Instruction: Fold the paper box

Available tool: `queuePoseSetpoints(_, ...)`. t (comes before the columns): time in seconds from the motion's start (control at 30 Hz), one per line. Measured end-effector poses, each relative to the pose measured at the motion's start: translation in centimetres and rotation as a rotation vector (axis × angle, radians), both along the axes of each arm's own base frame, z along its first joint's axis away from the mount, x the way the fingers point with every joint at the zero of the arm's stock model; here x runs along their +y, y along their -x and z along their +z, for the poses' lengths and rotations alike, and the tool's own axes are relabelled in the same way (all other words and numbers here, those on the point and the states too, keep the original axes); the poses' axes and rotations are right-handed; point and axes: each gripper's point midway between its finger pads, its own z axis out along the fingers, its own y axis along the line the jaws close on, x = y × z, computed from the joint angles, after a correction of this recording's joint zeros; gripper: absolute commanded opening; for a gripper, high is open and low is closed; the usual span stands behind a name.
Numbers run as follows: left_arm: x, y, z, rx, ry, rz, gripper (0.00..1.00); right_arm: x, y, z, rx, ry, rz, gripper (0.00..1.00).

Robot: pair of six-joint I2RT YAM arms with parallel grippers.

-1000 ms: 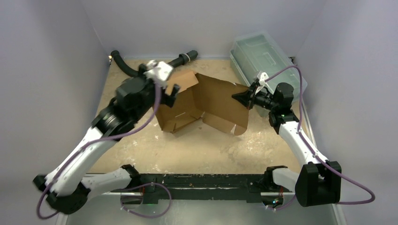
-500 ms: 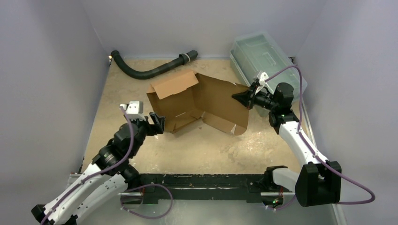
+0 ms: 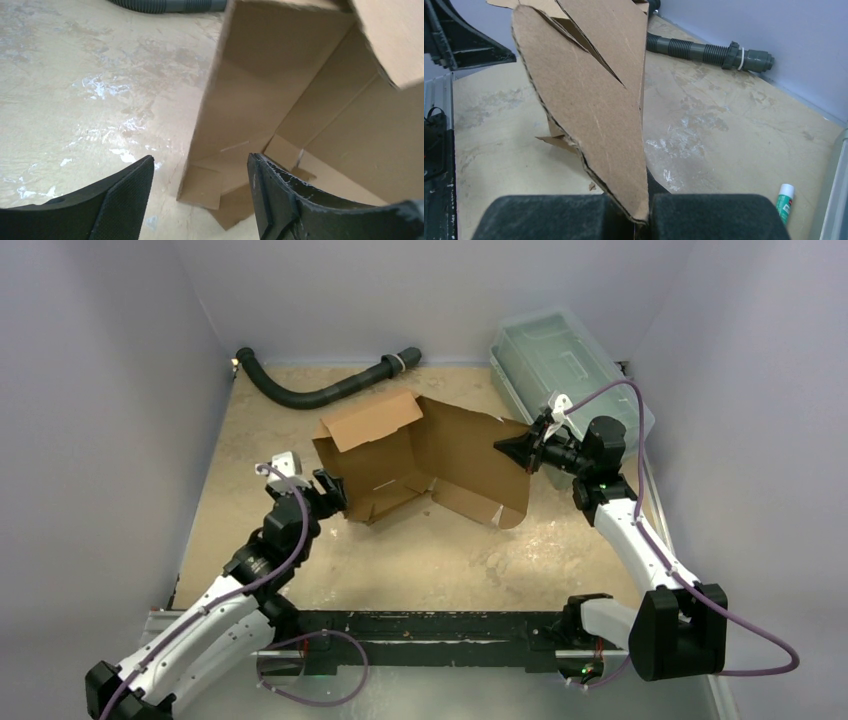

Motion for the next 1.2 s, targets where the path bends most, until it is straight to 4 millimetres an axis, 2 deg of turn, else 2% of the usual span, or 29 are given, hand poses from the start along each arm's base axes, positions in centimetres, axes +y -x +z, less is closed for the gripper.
queuePoseSetpoints(0.17,1.5,-2.5,-0.2,-0.003,0.073,0.049,0.51,0.0,0.0,0.0,0.0,0.0,0.0,0.0)
queuePoseSetpoints(0.27,1.5,-3.5,-1.1,0.032,0.102,0.027,0.47,0.0,0.0,0.0,0.0,0.0,0.0,0.0)
queuePoseSetpoints(0.47,0.2,-3.8,-2.2,0.079,0.133,-0.062,0.27,0.0,0.0,0.0,0.0,0.0,0.001,0.0)
queuePoseSetpoints(0.73,-0.6,-4.1,-2.3,0.095,0.145,-0.123,0.1,0.1,0.1,0.0,0.0,-0.001,0.007,0.0)
queuePoseSetpoints(0.97,-1.5,-4.6,-2.3,0.116,0.11,-0.179,0.01,0.7,0.9,0.2,-0.003,-0.009,0.062,0.0)
queuePoseSetpoints(1.2,-2.1,-5.4,-2.2,0.134,0.077,-0.215,0.0,1.1,1.4,0.5,-0.018,-0.013,0.097,0.0)
